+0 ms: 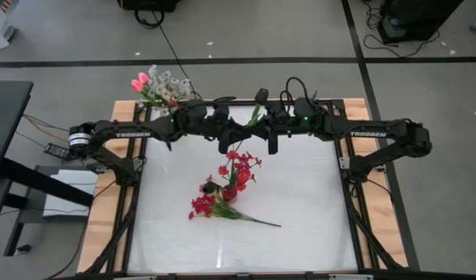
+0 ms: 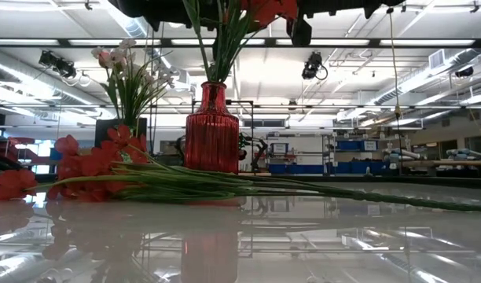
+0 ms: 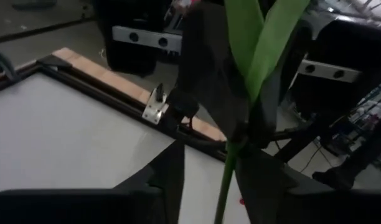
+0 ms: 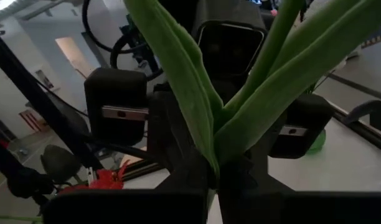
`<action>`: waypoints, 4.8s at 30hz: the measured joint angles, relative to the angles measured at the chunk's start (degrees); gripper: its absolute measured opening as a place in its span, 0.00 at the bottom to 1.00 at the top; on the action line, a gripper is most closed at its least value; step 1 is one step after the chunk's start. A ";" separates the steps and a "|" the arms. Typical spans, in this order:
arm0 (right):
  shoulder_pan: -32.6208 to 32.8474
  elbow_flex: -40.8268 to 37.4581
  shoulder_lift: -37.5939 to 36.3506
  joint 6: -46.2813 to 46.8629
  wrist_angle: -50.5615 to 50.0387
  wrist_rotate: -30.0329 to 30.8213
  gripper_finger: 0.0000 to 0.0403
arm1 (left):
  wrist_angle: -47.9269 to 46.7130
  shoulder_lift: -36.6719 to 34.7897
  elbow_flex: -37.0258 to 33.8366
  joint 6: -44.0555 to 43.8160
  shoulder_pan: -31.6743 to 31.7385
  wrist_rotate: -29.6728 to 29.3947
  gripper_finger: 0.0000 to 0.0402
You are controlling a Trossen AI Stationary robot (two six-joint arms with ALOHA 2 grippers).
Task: Sort flowers into vase by color
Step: Put the black flowers into the red flower vase
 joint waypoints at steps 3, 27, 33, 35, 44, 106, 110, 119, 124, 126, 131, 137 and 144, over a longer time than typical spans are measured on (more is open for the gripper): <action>-0.02 0.00 0.09 0.01 0.28 -0.41 0.04 | -1.24 -0.02 0.66 0.46 -0.03 0.40 0.27; 0.14 0.01 -0.03 3.89 0.32 -1.22 0.31 | -1.85 -0.17 0.64 10.67 -1.58 -1.61 0.01; 0.14 0.03 -0.17 6.62 0.83 -0.81 0.31 | -0.92 -1.15 0.61 11.22 -1.31 -1.19 0.01; 0.14 0.04 -0.44 6.65 0.90 -0.83 0.31 | -1.03 -1.76 0.61 11.54 -1.14 -1.45 0.01; 0.03 0.06 -5.40 6.28 1.09 2.73 0.31 | -1.85 -4.35 0.48 14.15 1.08 -6.66 0.01; 12.94 0.04 -15.16 9.84 -13.62 26.01 0.31 | 62.81 -9.77 -38.05 23.39 -17.92 -14.29 0.01; 13.38 0.04 -15.16 9.81 -13.61 26.93 0.31 | 64.40 -8.25 -38.05 22.79 -17.92 -13.35 0.01; 13.38 0.04 -15.25 9.87 -13.34 27.06 0.31 | 65.28 -4.61 -38.05 22.67 -19.59 -13.35 0.01; 13.32 0.04 -15.27 9.87 -13.27 27.05 0.31 | 65.96 -1.92 -38.05 22.71 -20.70 -13.35 0.01; 13.18 0.04 -15.27 9.87 -13.22 27.04 0.31 | 66.29 -1.40 -38.05 22.67 -20.72 -13.34 0.01; 12.90 0.04 -15.27 9.89 -12.89 26.41 0.31 | 65.49 -1.29 -38.05 22.71 -20.70 -13.35 0.01; 12.90 0.04 -15.27 9.89 -12.90 25.91 0.31 | 57.50 -1.31 -38.05 21.08 -20.70 -13.35 0.16; 12.90 0.04 -15.27 12.31 -13.16 24.87 0.31 | 48.82 -2.57 -38.07 19.89 -21.74 -13.35 0.41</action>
